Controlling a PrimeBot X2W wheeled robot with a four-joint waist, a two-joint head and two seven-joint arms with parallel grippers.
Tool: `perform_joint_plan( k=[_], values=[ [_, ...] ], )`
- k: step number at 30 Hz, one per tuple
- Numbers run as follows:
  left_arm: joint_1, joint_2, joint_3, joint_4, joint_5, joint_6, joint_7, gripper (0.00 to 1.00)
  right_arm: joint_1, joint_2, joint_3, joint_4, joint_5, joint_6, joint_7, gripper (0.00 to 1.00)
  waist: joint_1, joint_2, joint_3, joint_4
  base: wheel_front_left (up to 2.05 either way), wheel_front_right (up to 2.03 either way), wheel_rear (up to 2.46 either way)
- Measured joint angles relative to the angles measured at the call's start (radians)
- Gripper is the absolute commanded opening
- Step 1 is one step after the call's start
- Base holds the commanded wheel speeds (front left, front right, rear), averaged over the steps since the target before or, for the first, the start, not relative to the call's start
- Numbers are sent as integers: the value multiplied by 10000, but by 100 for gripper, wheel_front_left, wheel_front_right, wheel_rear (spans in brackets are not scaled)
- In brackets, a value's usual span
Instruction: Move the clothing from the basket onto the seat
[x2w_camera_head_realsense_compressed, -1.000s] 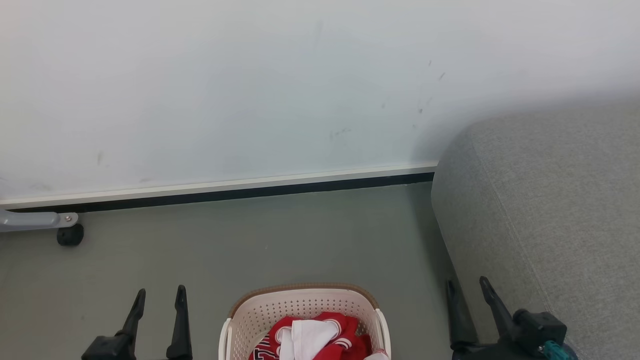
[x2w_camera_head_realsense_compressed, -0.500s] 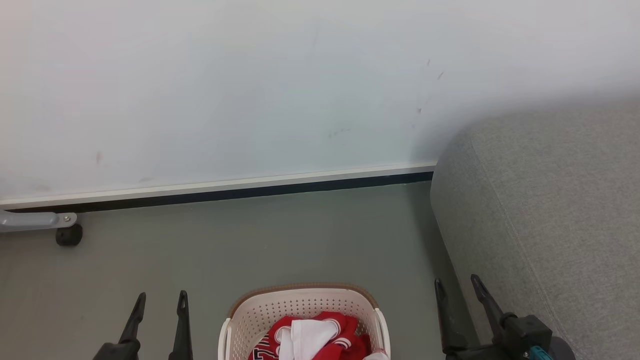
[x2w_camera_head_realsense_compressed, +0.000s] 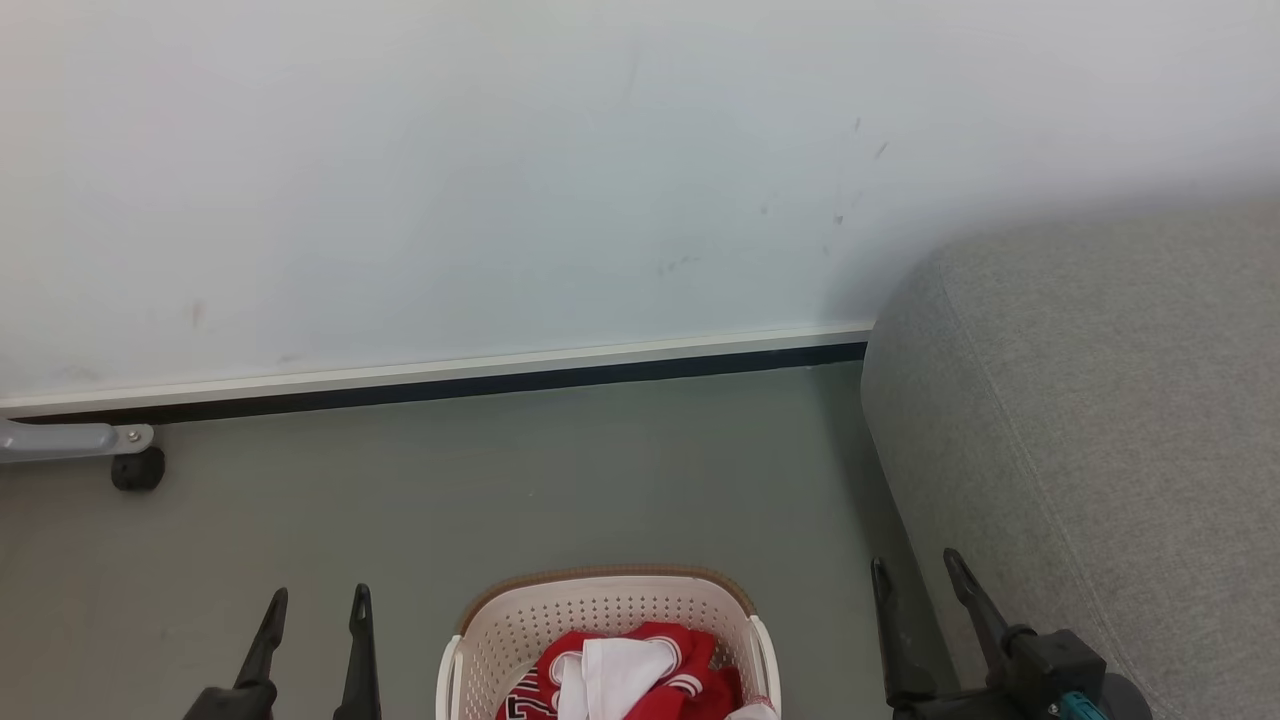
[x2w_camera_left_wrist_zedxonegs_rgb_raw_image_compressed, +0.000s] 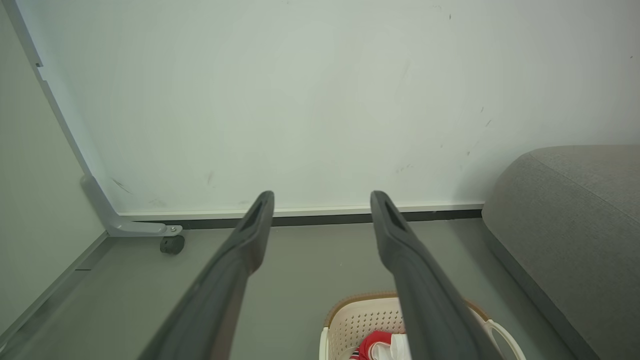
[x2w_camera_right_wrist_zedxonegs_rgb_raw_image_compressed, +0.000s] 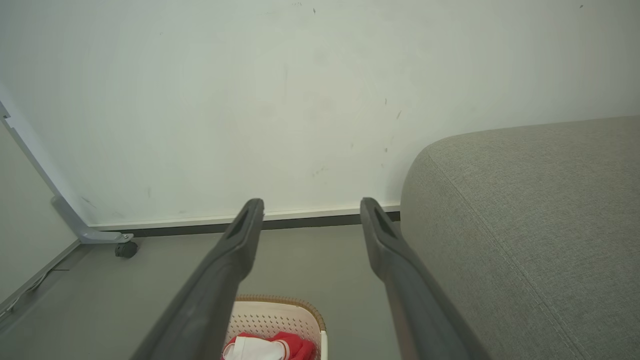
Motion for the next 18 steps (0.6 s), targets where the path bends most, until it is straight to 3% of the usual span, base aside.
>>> perform_joint_plan(
  k=[18],
  values=[
    [-35, 21, -92, -320, 278, -263, 0, 100, -1, 15, -140, -422, -102, 40, -29, 100, 0, 1, 610, -93, 0, 0, 0]
  ],
)
